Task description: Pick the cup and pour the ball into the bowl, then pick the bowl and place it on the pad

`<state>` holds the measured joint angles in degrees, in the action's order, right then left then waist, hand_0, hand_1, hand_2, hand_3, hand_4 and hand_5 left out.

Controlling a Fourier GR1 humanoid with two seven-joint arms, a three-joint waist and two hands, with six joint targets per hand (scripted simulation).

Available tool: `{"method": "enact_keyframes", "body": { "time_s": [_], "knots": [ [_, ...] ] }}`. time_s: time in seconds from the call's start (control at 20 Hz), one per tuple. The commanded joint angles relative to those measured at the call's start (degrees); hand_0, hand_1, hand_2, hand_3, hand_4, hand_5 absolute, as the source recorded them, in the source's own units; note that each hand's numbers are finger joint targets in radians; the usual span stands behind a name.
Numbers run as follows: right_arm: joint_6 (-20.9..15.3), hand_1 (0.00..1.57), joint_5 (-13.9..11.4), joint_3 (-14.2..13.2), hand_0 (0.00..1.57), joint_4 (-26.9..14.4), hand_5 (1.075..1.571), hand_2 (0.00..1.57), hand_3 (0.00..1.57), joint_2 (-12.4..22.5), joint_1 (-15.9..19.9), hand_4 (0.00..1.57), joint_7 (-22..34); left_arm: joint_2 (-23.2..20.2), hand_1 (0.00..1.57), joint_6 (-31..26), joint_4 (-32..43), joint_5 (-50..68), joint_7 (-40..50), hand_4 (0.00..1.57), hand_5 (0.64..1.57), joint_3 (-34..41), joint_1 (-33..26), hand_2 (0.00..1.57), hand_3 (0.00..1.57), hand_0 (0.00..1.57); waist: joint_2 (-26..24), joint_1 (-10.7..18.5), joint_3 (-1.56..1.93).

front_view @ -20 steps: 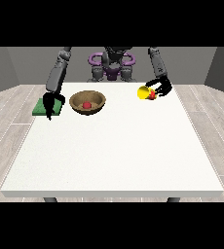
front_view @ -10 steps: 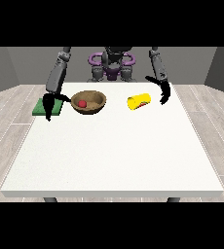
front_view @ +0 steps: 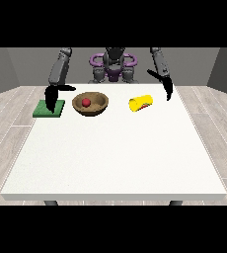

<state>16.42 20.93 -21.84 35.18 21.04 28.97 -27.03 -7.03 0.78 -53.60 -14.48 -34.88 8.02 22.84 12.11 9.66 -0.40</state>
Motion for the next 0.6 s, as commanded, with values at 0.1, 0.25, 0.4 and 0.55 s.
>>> {"method": "enact_keyframes", "body": {
  "time_s": [0.1,0.25,0.4,0.55],
  "knots": [
    [-3.1,0.00,-0.7,3.9,0.00,0.9,1.570,0.00,0.00,-6.2,-0.5,0.00,5.4,-0.7,0.00,-0.8,3.1,2.1,-1.8,0.00,0.695,1.8,-4.9,0.00,0.00,0.00,-6.9,-4.1,0.38],
    [-4.2,0.00,-0.7,3.1,0.00,-2.9,1.570,0.00,0.00,-7.7,0.4,0.00,1.6,-2.4,0.00,-3.9,-1.3,3.0,3.3,0.00,0.694,1.2,-0.9,0.00,0.00,0.00,-3.9,-1.8,0.43],
    [-7.3,0.00,-2.1,4.5,0.00,-4.7,1.571,0.00,0.00,-10.9,0.3,0.00,0.6,0.1,0.00,-0.5,-2.3,1.6,2.4,0.00,0.688,-0.2,-3.0,0.00,0.00,0.00,-3.8,-1.3,0.43],
    [-5.7,0.00,-0.2,0.8,0.00,-8.8,1.570,0.00,0.00,-6.7,3.9,0.00,-3.6,-1.1,0.00,-3.7,-9.2,2.2,7.6,0.00,0.699,-1.8,0.6,0.00,0.00,0.00,1.6,2.2,0.48]
  ]
}}
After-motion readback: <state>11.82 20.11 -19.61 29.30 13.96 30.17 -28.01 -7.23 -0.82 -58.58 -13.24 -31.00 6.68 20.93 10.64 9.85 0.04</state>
